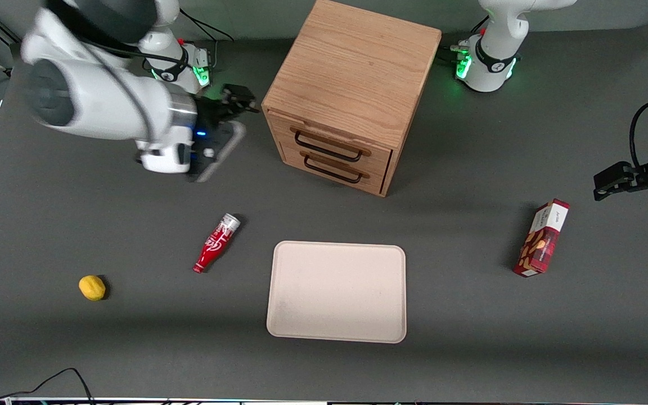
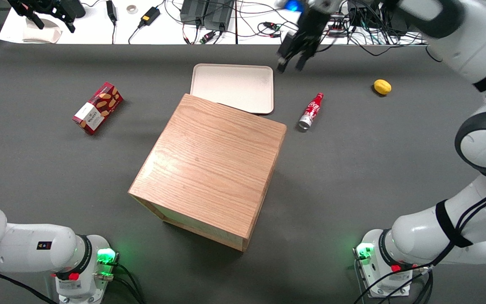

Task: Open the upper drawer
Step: 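Move the right gripper to the upper drawer's black handle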

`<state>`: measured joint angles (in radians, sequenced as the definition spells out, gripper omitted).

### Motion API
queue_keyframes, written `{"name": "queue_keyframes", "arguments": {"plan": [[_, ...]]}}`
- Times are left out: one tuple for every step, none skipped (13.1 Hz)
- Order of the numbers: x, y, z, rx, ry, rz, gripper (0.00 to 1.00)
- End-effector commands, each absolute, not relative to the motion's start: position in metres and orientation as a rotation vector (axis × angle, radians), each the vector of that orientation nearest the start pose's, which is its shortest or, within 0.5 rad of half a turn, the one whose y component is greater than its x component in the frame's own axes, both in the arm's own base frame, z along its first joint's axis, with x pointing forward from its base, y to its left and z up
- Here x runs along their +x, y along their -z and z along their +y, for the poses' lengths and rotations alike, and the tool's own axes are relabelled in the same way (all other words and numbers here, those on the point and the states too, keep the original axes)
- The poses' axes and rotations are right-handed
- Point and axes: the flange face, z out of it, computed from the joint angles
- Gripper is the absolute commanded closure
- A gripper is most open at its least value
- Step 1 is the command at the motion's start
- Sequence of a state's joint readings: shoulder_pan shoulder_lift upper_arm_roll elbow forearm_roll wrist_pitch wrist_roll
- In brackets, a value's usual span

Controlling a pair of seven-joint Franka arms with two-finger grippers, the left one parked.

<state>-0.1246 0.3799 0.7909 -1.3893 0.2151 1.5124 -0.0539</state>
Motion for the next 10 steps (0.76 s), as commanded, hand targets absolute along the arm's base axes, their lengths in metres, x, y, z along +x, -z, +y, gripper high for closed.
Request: {"name": "queue_keyframes", "arguments": {"plan": [[0.528,-0.508,0.371,-2.532,-0.339,-0.986,0.00],[0.523,-0.494,0.381,-2.538,-0.319,-0.991,0.00],[0.519,-0.481,0.388,-2.564,-0.301,-0.995,0.00],[0.511,-0.469,0.398,-2.570,-0.284,-1.014,0.00],[0.506,-0.457,0.402,-2.572,-0.276,-1.015,0.00],[0.502,-0.449,0.406,-2.573,-0.273,-1.012,0.00],[0.495,-0.445,0.413,-2.570,-0.264,-1.018,0.00],[0.489,-0.438,0.418,-2.576,-0.247,-1.037,0.00],[0.483,-0.430,0.423,-2.584,-0.250,-1.027,0.00],[0.478,-0.427,0.427,-2.580,-0.243,-1.031,0.00]]}}
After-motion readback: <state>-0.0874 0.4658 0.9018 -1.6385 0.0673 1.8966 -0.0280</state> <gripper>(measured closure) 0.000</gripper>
